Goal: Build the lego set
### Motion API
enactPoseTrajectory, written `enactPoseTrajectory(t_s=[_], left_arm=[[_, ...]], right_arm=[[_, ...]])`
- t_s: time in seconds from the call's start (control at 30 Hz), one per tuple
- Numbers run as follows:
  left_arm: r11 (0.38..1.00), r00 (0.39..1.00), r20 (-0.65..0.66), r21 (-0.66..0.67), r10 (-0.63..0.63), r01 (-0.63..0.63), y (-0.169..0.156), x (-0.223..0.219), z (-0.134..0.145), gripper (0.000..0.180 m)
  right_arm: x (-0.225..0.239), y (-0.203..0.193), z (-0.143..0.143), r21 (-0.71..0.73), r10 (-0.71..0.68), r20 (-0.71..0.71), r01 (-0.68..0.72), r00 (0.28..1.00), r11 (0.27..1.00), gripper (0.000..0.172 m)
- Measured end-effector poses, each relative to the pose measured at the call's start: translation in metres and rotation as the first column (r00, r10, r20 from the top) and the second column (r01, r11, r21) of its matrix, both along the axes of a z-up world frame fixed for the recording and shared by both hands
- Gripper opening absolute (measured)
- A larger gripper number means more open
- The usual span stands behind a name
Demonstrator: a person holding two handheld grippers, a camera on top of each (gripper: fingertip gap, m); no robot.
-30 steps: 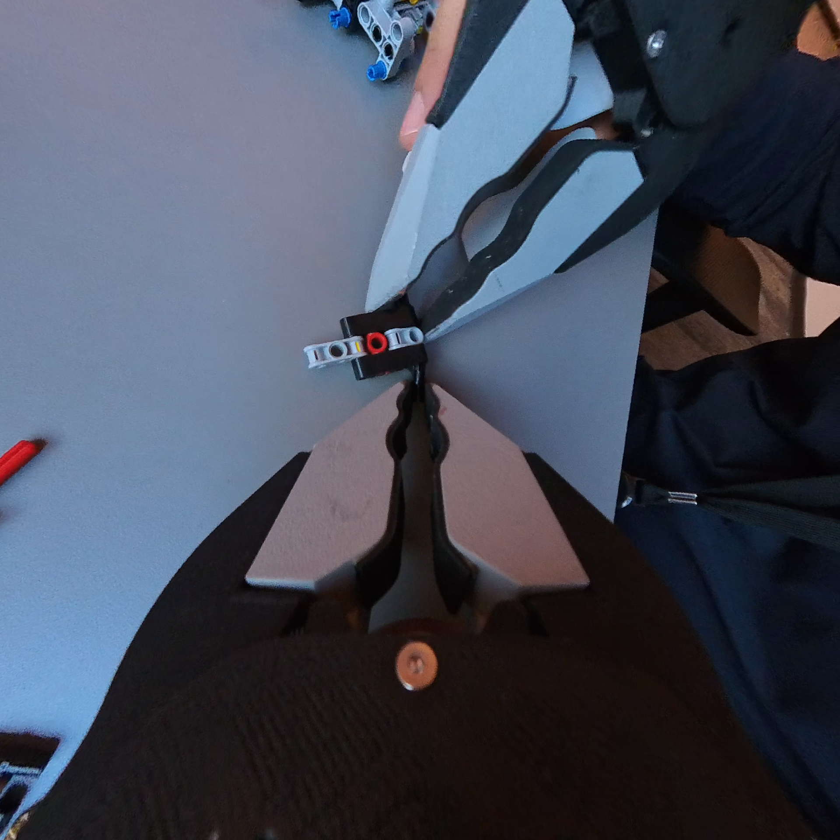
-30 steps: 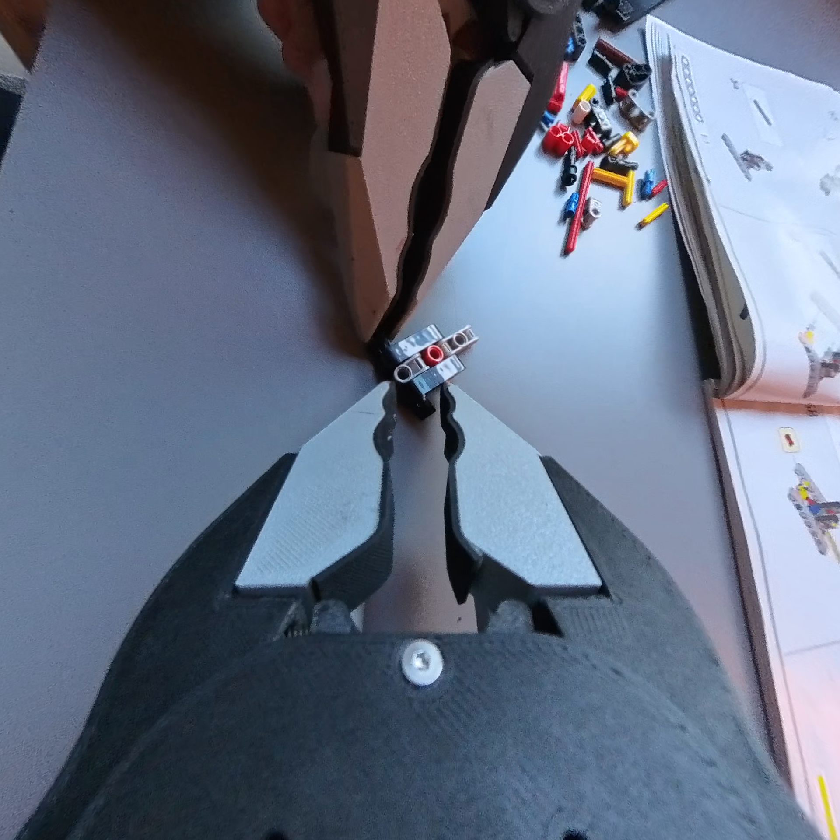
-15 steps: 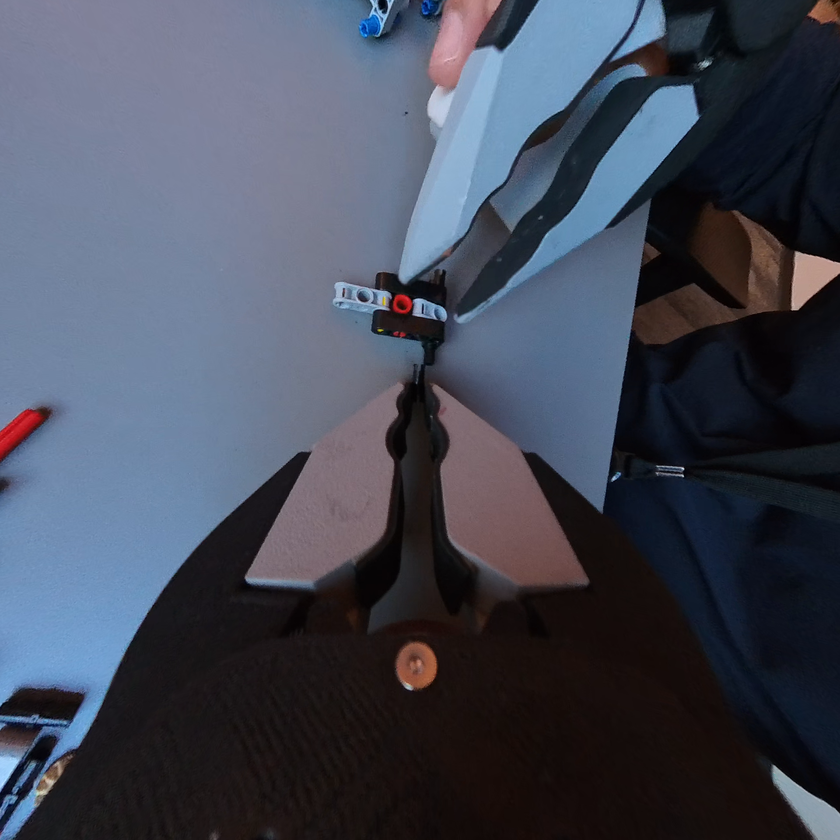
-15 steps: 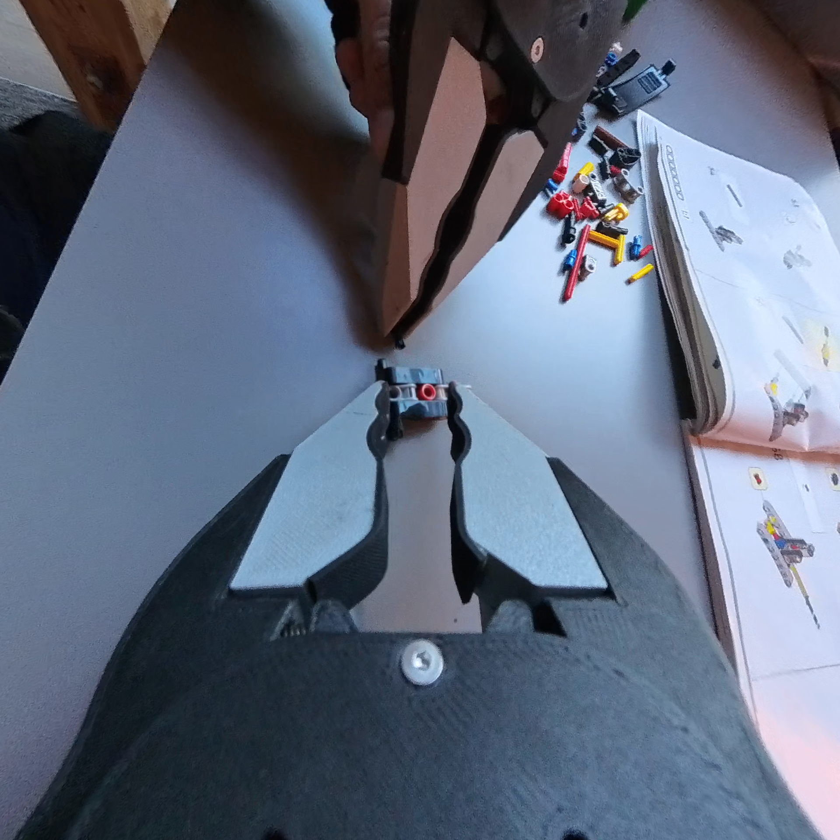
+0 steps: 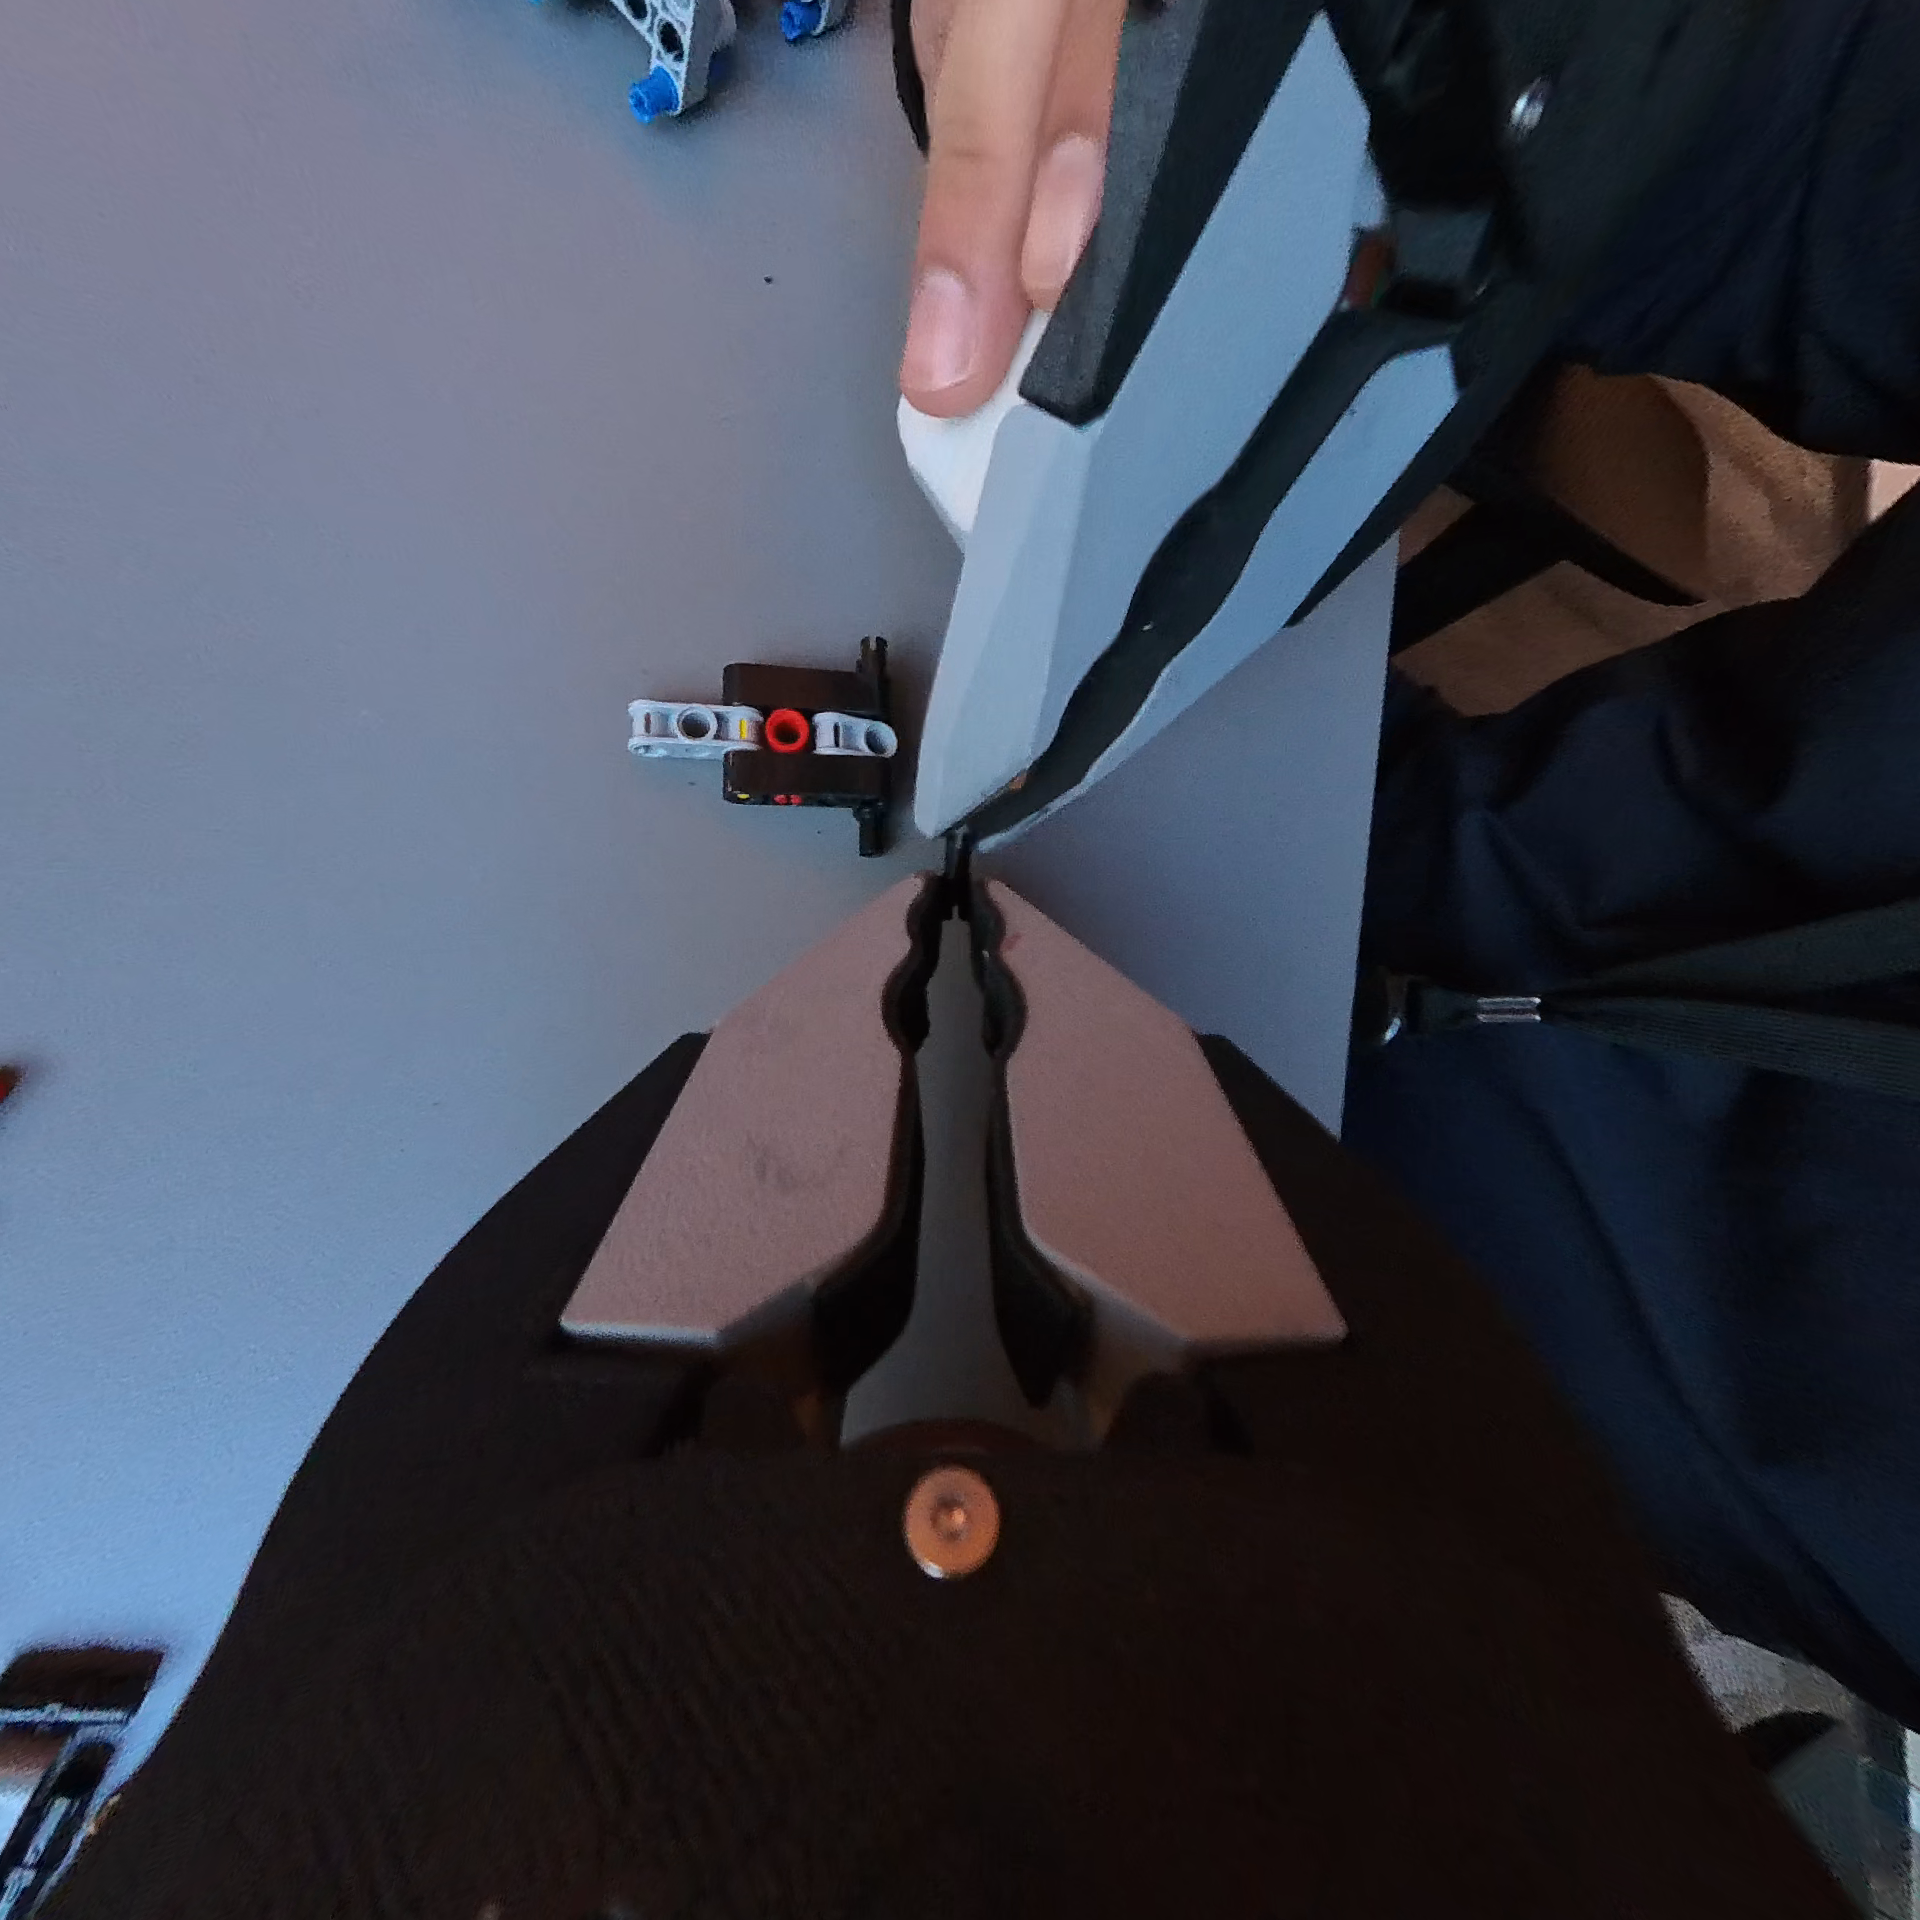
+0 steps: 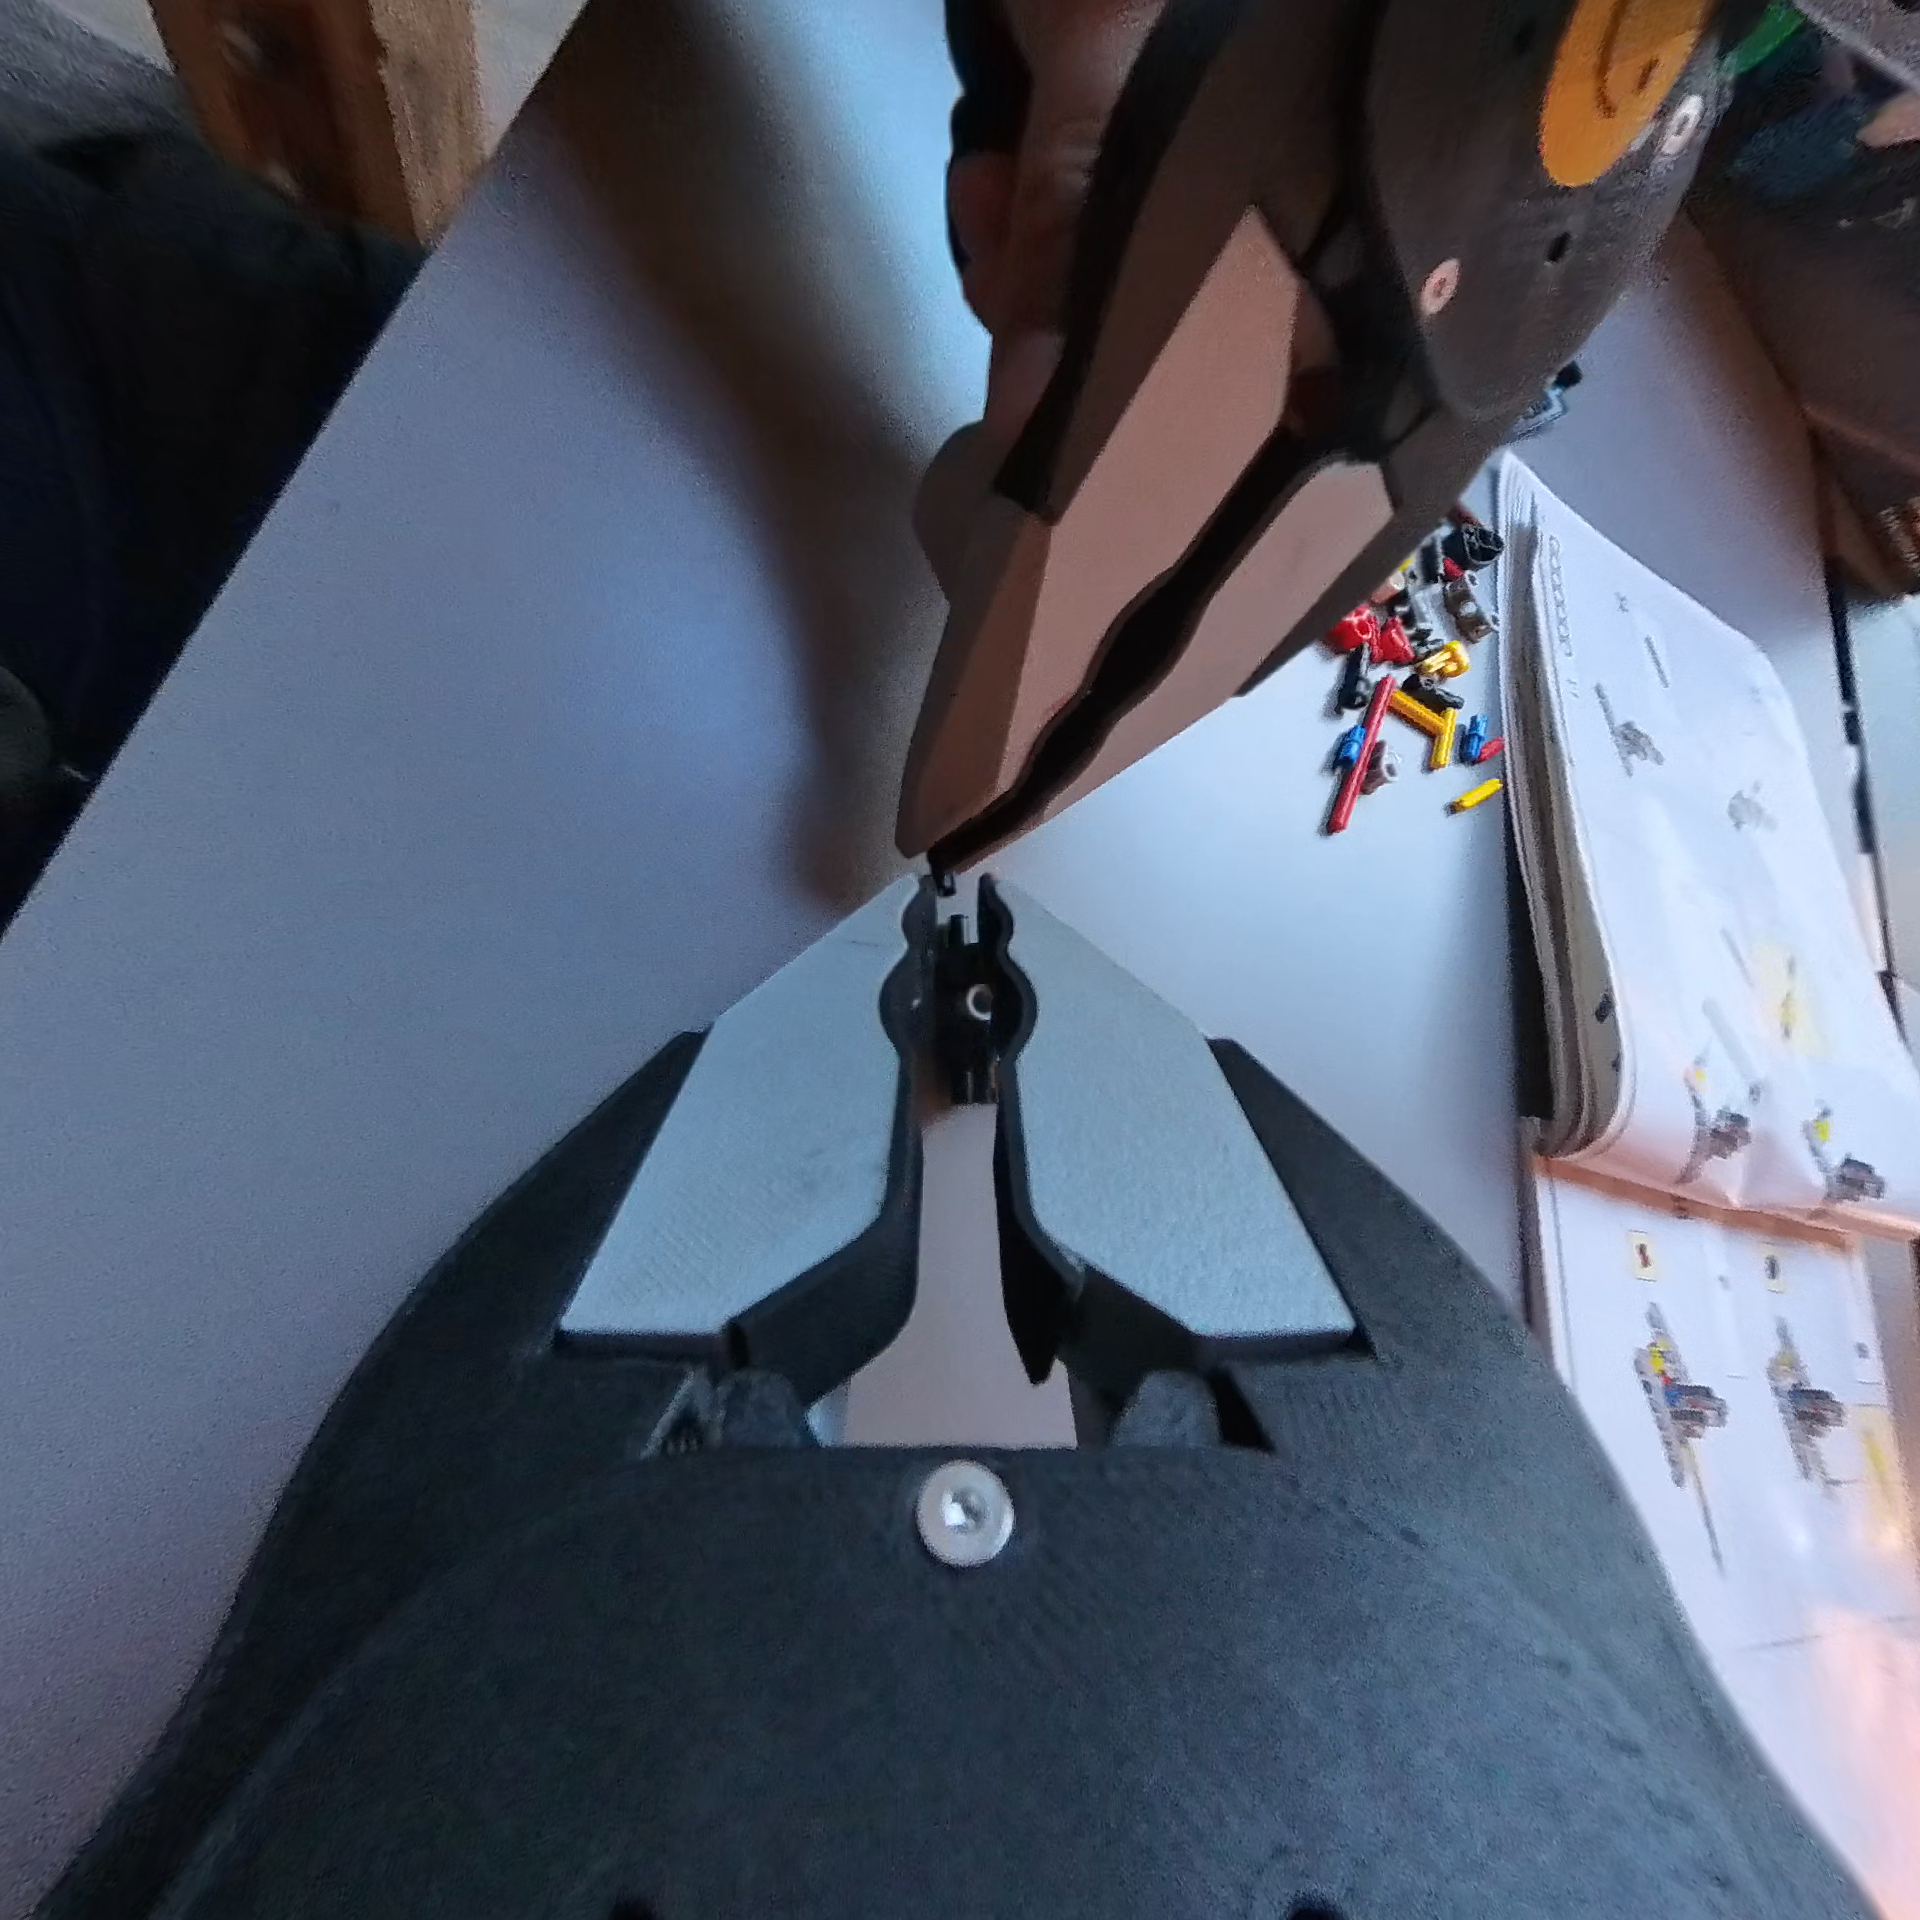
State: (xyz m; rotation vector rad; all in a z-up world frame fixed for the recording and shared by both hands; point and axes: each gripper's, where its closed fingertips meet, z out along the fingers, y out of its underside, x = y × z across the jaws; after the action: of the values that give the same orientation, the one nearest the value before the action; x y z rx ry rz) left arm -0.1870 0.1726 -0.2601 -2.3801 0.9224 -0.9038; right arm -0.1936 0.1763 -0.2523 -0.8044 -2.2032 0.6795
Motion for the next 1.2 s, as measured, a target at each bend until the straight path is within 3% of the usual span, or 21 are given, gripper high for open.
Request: enactPoseTrajectory(t_s=[0.4,1.2], left_arm=[[1.000,0.999,0.039,-0.011,0.013,-0.012,0.0021,-0.0005,0.0009,0.002],[1.000,0.998,0.065,0.001,0.018,-0.018,0.0045,-0.0018,0.0005,0.002]], right_arm=[[-0.0030,-0.0015,-0.0013,0.089,-0.010,-0.033,0.013,0.999,0.996,0.000],[-0.0018,0.0011,-0.0048,0.068,-0.024,-0.019,0.026,1.000,0.997,0.000]])
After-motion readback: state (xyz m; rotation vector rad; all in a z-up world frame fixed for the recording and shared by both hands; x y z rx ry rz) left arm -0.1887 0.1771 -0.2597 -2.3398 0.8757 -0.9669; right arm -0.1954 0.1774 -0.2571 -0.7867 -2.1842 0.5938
